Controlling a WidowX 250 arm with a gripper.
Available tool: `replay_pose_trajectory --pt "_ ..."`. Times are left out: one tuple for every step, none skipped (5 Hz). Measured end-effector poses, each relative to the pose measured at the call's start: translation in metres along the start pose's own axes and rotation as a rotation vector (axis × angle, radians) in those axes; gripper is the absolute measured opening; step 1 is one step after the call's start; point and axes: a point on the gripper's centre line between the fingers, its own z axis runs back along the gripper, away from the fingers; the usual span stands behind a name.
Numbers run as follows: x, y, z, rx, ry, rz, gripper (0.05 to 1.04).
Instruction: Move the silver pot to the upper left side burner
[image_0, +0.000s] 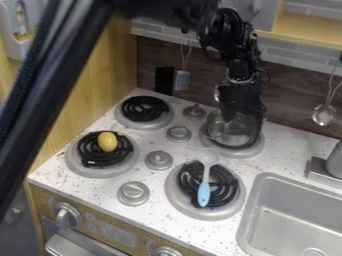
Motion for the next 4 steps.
replay_pose_trajectory --pt "0.006 0.007 -0.019 0.016 -0.009 -0.007 1.001" --pt "0.007 0.013 -0.039 0.032 0.005 0.0 1.001" --pt "0.002 0.012 -0.052 0.018 0.034 0.001 0.966" --pt "0.0 0.011 -0.056 0.014 0.031 -0.011 0.672"
